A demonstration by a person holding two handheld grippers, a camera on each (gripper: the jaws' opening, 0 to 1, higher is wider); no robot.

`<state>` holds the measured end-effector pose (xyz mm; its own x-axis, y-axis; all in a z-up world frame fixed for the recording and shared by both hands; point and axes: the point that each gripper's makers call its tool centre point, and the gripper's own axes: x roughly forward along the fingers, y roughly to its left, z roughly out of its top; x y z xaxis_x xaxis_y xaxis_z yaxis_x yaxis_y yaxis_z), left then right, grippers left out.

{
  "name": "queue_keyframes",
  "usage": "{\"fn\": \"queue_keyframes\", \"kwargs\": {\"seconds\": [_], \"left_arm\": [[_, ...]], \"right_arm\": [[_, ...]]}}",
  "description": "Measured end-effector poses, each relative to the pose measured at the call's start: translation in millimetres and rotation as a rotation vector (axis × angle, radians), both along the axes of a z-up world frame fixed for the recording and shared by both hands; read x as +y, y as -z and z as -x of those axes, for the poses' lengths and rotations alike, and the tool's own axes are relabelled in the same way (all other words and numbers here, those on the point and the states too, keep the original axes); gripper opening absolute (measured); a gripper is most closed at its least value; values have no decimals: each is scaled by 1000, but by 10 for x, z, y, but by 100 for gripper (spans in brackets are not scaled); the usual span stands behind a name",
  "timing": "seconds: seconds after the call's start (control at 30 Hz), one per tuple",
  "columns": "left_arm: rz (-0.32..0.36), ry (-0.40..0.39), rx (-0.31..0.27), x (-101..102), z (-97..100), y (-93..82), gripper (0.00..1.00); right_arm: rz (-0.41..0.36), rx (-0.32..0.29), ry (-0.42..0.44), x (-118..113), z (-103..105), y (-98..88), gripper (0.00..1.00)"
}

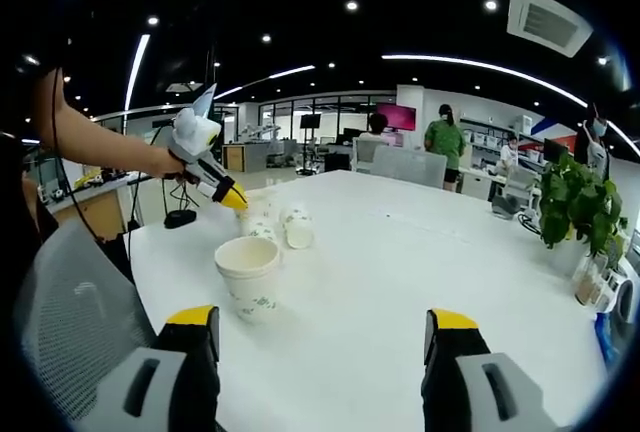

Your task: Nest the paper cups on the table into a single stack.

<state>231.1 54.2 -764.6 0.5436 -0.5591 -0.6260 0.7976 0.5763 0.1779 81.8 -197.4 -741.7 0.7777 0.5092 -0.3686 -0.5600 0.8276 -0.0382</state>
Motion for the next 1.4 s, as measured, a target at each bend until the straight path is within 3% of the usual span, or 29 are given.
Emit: {"fn": "queue_keyframes", "kwargs": {"seconds": [0.53,0.93,1.07,1.4], "left_arm": [[-4,-59,-17,85,119,-307,0],[20,-64,-33,60,260,-694,0],[37,-41,-38,-38,357,-814,0],[53,86,-53,-519,707,-1091,0]], "right_arm": [[-22,-13,-11,27,7,-40,88],[-12,-13,-51,96,40,-19,92],[-15,-13,-62,116,49,-17,95],[-10,-2,-105,192,88,16,100]]}}
